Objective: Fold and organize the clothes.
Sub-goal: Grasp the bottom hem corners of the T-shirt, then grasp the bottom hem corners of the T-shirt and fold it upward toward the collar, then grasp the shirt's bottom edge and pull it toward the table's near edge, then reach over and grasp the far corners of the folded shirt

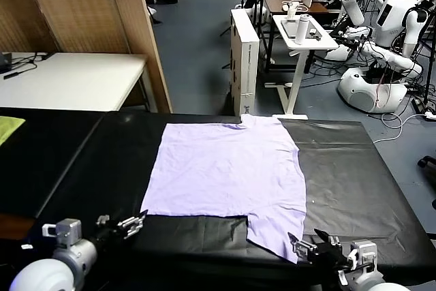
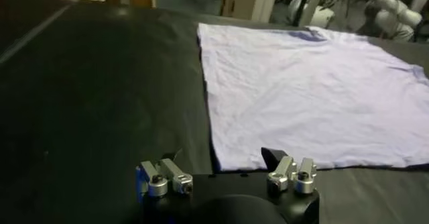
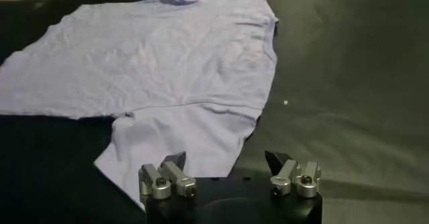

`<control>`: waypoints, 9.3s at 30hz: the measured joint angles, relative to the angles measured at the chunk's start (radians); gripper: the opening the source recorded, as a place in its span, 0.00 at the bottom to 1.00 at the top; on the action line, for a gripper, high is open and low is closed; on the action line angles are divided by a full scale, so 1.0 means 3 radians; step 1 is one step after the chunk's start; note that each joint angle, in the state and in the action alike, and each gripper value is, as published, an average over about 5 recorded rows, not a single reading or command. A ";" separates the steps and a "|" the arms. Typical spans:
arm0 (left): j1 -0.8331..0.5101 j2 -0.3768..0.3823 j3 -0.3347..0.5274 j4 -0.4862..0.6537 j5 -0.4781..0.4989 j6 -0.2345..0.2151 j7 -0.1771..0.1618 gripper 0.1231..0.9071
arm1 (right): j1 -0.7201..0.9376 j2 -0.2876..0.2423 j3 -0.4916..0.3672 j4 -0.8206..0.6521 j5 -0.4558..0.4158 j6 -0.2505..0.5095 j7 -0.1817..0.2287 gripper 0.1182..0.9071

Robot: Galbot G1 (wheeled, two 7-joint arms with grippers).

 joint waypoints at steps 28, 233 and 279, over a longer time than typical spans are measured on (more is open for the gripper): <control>-0.0191 -0.0240 0.0202 0.0403 0.0147 -0.0067 -0.0003 0.71 | -0.0011 0.0043 -0.0147 -0.0132 -0.0063 0.0001 0.0016 0.53; 0.0612 0.0043 0.0121 -0.0105 0.0405 -0.0301 -0.0213 0.12 | -0.0344 -0.0805 0.0289 0.0116 0.0798 0.0000 0.0298 0.63; -0.2727 0.0320 0.1309 0.2057 -0.0395 0.0168 -0.0098 1.00 | 0.3703 -0.0398 -0.1983 -0.2448 0.1373 0.0000 0.0651 1.00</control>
